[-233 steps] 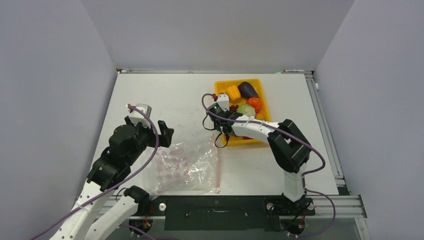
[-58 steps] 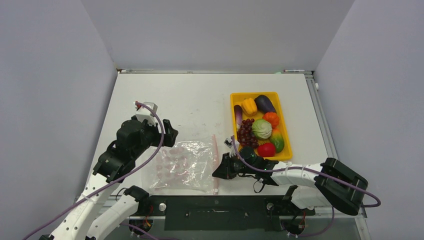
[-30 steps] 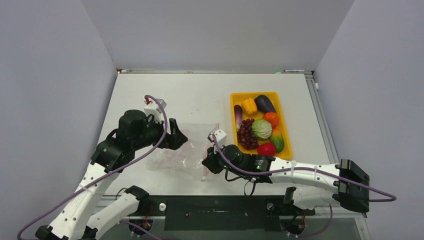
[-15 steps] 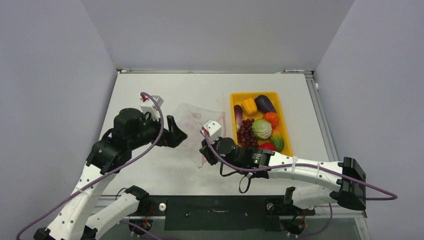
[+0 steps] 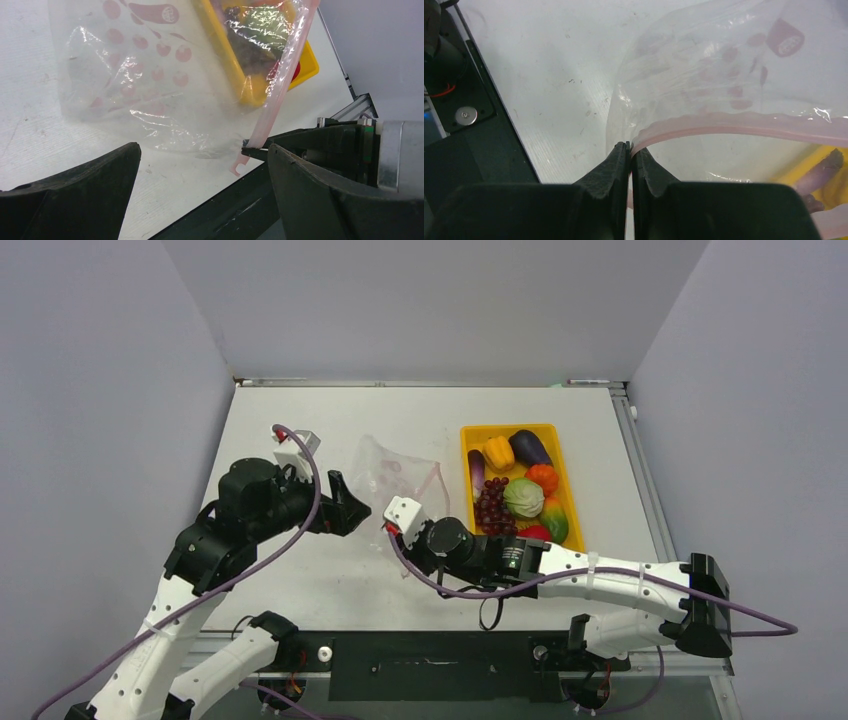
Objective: Place the food in the zip-top bag and seal the zipper
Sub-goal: Pick up the zipper food storage bag at the center of the board, then open the zipper of the food storage bag at the center of the board.
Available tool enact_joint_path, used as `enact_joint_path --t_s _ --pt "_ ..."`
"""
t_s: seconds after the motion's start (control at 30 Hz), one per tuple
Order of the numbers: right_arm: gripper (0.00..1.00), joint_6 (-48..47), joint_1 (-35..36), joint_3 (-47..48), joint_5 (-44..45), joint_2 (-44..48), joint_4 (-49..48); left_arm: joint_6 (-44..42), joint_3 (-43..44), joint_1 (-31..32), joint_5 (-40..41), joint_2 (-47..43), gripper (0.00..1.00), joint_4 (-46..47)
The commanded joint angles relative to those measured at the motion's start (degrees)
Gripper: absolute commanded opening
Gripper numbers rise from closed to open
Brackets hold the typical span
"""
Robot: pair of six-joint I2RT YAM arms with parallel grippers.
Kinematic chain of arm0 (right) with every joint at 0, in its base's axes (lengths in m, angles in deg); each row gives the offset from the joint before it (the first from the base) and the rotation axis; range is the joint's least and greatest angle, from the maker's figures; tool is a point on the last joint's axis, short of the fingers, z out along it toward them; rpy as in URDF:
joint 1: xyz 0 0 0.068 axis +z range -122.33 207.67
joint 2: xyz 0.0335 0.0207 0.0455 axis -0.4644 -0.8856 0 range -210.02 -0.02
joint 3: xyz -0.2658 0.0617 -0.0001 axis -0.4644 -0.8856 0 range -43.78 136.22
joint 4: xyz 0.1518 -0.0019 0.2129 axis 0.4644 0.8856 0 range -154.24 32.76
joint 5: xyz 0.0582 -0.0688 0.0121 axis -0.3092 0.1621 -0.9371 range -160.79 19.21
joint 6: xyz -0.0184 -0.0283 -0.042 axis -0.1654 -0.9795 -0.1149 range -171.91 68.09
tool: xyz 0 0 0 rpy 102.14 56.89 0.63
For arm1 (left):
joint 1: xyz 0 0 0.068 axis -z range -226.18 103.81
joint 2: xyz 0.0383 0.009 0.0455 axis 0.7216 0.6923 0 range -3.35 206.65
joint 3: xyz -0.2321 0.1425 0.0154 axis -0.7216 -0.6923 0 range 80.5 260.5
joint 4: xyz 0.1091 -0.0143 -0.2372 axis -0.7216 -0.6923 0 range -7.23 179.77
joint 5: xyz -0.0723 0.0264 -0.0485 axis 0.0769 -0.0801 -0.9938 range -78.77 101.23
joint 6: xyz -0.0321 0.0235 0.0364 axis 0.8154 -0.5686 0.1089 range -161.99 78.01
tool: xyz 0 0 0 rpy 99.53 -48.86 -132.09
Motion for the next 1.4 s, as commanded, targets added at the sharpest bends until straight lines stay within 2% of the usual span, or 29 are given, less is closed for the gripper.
enact_joint_path --t_s 0.0,0.3,0.7,1.2,1.37 --pt "0.05 -7.38 1.30 1.82 -2.99 -0.40 0.93 0.08 0.54 0.29 -0.35 -0.62 0.96 1.70" --pt "0.09 -12.27 4.21 0.93 -0.61 -1.04 -0.01 1.08 -0.55 0.29 -4.05 0.03 0.96 4.12" --pt "0.08 -12.64 5.76 3.45 3.10 -4.21 -0.18 4.58 -2.81 2.26 -4.88 -0.11 0.96 6.73" --pt "0.08 -10.87 6.11 3.77 5.82 -3.64 -2.45 7.96 -4.62 12.55 7.76 1.58 0.96 6.41" --pt "0.08 -10.34 6.18 3.73 5.73 -3.87 -3.23 9.84 -4.50 17.24 14.21 2.60 0.96 6.75"
